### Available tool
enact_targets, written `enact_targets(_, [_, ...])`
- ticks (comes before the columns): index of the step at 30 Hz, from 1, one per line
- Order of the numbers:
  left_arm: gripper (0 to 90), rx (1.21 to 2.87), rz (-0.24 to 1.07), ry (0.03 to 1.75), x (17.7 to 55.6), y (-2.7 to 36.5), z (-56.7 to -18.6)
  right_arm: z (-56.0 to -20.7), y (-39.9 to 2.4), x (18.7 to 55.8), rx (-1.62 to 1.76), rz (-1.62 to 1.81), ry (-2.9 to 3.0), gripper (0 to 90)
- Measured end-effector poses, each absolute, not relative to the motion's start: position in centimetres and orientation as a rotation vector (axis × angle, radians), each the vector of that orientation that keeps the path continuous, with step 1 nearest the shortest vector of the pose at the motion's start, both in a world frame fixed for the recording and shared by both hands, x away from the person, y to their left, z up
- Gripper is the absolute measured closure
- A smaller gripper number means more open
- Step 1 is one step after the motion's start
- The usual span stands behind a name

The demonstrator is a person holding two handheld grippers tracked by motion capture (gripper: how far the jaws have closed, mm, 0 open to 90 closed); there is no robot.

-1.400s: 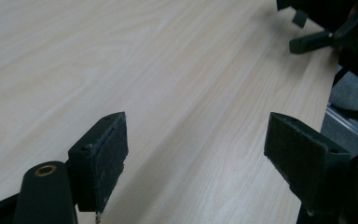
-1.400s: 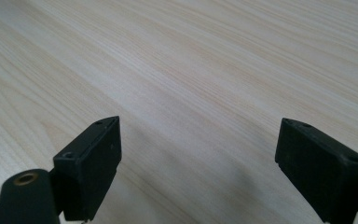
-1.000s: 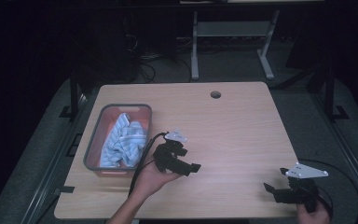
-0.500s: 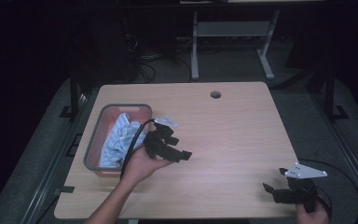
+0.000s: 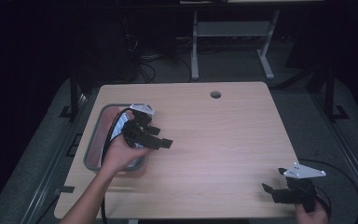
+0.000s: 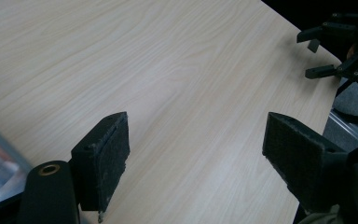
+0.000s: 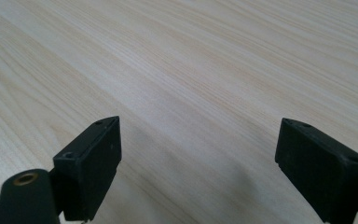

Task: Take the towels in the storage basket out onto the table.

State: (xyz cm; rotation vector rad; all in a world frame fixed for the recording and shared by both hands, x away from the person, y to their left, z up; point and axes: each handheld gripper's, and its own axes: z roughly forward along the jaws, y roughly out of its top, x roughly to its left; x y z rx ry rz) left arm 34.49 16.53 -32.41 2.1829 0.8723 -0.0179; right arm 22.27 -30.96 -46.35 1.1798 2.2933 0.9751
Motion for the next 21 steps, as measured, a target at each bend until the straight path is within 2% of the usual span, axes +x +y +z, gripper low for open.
enact_targets(21, [22.6,2.109,0.046,1.081,35.9,23.9,-33.1,-46.3,-30.8,22.3,1.175,0.974,2.301,13.7])
